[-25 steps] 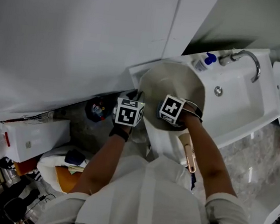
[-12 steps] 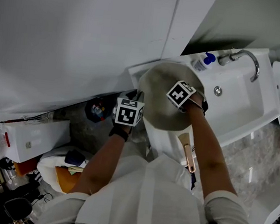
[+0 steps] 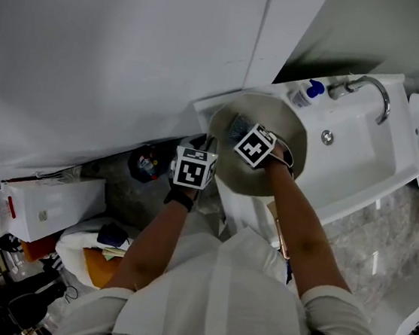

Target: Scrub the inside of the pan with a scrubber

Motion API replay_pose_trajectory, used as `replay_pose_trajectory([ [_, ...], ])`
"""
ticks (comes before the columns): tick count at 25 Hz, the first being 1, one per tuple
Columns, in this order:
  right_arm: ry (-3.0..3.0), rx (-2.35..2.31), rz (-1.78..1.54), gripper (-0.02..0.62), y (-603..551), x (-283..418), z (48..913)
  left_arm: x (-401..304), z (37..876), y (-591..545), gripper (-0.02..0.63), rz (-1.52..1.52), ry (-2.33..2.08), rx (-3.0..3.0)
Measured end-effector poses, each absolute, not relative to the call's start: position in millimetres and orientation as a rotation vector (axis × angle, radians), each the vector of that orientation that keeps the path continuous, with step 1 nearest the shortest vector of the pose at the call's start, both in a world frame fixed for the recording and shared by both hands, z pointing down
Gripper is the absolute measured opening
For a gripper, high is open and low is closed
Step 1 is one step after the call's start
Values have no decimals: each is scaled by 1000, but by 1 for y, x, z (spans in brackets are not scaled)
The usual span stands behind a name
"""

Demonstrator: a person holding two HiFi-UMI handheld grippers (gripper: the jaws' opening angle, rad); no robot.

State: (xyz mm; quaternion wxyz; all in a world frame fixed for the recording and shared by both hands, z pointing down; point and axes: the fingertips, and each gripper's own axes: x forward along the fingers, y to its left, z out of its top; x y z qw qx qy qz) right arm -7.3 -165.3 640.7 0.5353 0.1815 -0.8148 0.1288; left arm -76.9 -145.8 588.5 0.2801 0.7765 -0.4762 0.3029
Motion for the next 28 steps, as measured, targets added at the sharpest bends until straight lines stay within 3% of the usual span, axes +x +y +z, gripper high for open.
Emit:
replay_pose_trajectory([
  [5, -1957, 161, 434, 46, -99, -21, 644, -77, 588, -145, 77, 817, -1273, 2083],
  [10, -1798, 64, 455, 45, -68, 27, 650, -77, 587, -145, 77, 816, -1270, 2082],
  [18, -1634, 374, 450, 44, -108, 88, 648, -78, 588, -145, 77, 816, -1274, 2080],
  [21, -1787, 582, 485, 41, -140, 71, 629, -77, 589, -144, 78, 820, -1269, 2080],
  [28, -2270, 654, 331, 40, -181, -50, 536, -78, 590, -146, 77, 817, -1279, 2088],
])
